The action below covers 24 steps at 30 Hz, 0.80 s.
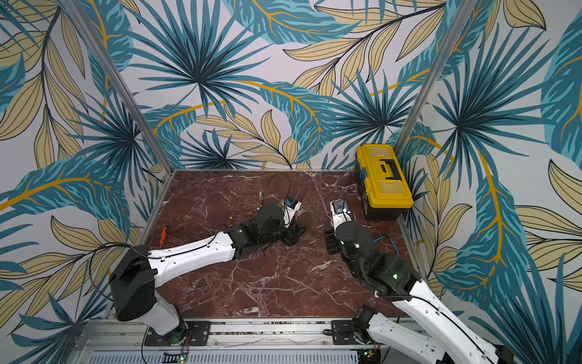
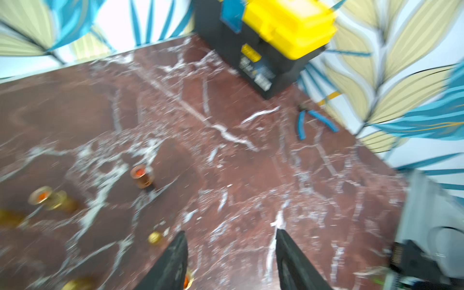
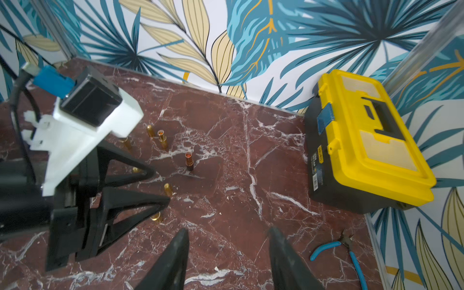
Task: Open the lipstick cap
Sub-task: Place the lipstick at the center of the board, then reset both arms
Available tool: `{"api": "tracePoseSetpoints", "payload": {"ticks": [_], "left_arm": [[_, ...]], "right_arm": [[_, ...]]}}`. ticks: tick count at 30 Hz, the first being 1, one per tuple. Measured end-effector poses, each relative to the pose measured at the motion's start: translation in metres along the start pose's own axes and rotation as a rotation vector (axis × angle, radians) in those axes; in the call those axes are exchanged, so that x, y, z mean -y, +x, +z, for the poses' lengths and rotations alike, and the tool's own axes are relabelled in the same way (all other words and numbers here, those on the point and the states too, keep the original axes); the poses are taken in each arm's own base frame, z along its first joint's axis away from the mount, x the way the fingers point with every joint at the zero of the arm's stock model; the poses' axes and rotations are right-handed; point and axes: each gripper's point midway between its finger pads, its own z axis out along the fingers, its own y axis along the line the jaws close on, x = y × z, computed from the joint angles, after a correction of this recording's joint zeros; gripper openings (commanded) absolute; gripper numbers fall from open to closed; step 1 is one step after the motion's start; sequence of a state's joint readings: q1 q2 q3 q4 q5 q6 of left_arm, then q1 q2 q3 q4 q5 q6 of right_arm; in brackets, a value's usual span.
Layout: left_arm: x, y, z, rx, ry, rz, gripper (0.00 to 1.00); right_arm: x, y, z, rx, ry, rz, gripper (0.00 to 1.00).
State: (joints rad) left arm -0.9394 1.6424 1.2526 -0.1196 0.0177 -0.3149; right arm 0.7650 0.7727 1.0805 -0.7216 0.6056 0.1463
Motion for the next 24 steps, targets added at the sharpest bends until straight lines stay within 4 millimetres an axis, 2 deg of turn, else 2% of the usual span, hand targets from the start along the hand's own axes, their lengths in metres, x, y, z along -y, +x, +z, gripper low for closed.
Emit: {"api": "tracePoseSetpoints", "payload": {"ticks": [3, 5, 8, 11, 15, 19, 24], "left_arm": [[0.028, -0.006, 0.007, -0.016, 0.112, 0.009, 0.59], [0.047, -0.001, 0.018, -0.049, 0.188, 0.014, 0.59], [0.073, 0.023, 0.04, -0.132, 0.298, 0.021, 0.59], [0.093, 0.055, 0.062, -0.231, 0.393, 0.027, 0.59], [0.119, 0.092, 0.082, -0.349, 0.529, 0.031, 0.59], [0.142, 0.113, 0.089, -0.417, 0.645, 0.041, 0.58], [0.168, 0.122, 0.087, -0.454, 0.76, 0.064, 0.58]], "right_arm": [[0.016, -0.013, -0.017, 0.048, 0.031, 0.042, 0.53], [0.025, -0.021, -0.027, 0.071, 0.046, 0.068, 0.53], [0.034, -0.027, -0.037, 0.084, 0.062, 0.091, 0.53], [0.039, -0.029, -0.044, 0.084, 0.065, 0.099, 0.53], [0.044, -0.033, -0.053, 0.081, 0.059, 0.107, 0.53], [0.047, -0.035, -0.059, 0.081, 0.051, 0.111, 0.53], [0.048, -0.036, -0.062, 0.079, 0.045, 0.11, 0.53]]}}
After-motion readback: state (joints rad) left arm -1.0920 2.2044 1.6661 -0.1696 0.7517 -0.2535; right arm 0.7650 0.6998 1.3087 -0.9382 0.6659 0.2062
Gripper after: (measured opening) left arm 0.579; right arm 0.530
